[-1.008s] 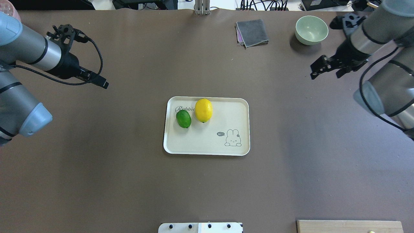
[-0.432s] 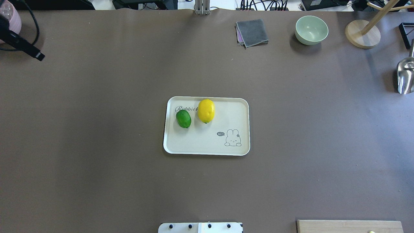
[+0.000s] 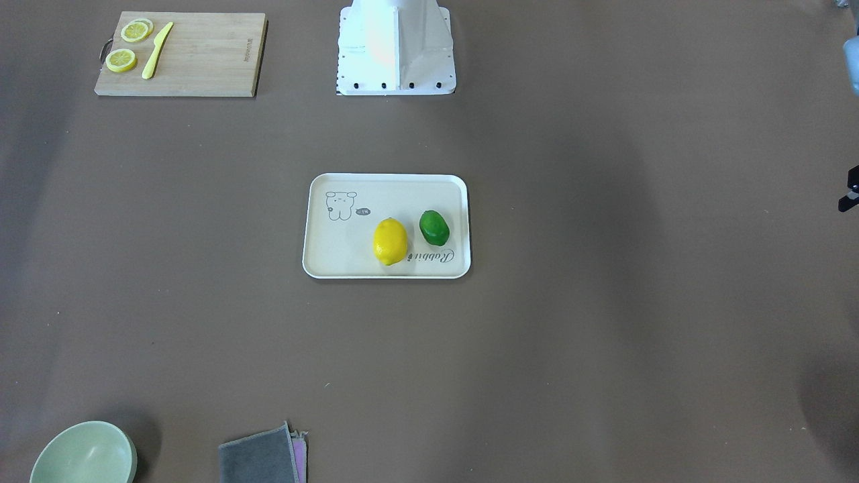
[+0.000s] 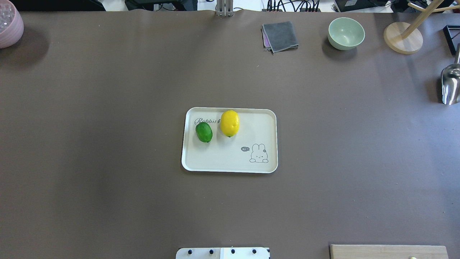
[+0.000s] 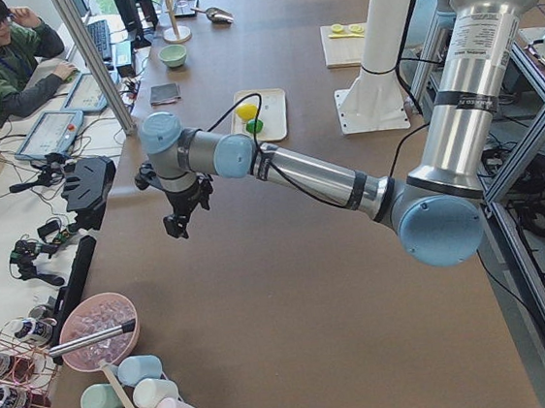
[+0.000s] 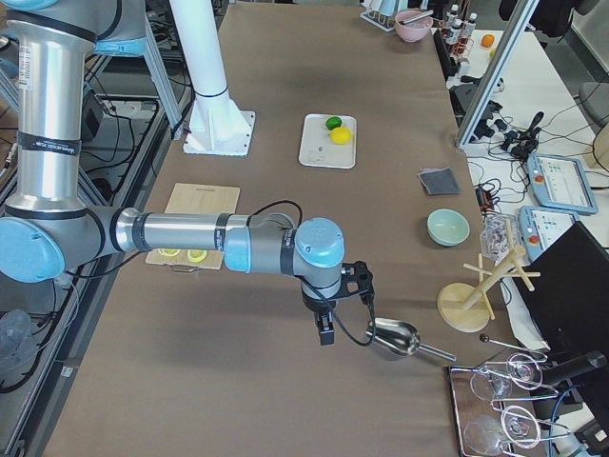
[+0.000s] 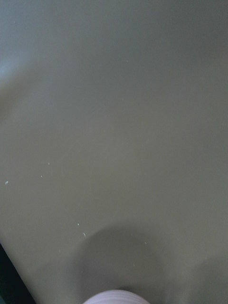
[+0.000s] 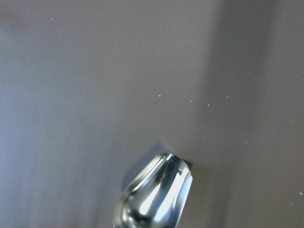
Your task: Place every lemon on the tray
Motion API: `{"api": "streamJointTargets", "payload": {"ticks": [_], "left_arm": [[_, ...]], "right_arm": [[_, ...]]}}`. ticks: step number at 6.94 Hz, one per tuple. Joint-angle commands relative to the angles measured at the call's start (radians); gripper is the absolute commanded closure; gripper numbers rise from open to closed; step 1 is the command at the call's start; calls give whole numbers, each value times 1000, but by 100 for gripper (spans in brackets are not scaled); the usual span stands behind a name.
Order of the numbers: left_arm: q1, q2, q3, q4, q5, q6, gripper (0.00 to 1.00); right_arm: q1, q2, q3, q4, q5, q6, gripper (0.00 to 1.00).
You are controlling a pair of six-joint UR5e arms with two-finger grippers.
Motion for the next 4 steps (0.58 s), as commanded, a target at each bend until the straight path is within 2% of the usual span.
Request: {"api": "streamJointTargets", "payload": {"ticks": [1,2,3,4], "left_arm": [[-66,120,13,-44,-9,15,2],[-91,163,10,-42,-3,19,2],[-105,183,53,-48,-1,18,2],[-139,177,55,-45,-1,18,2]], "right_arm": [[10,-45,-8,-12,-38,14,0],[10,-48,-13,-12,-16,14,0],[10,-42,-8,-12,14,14,0],[10,-42,-11,-12,22,14,0]]}}
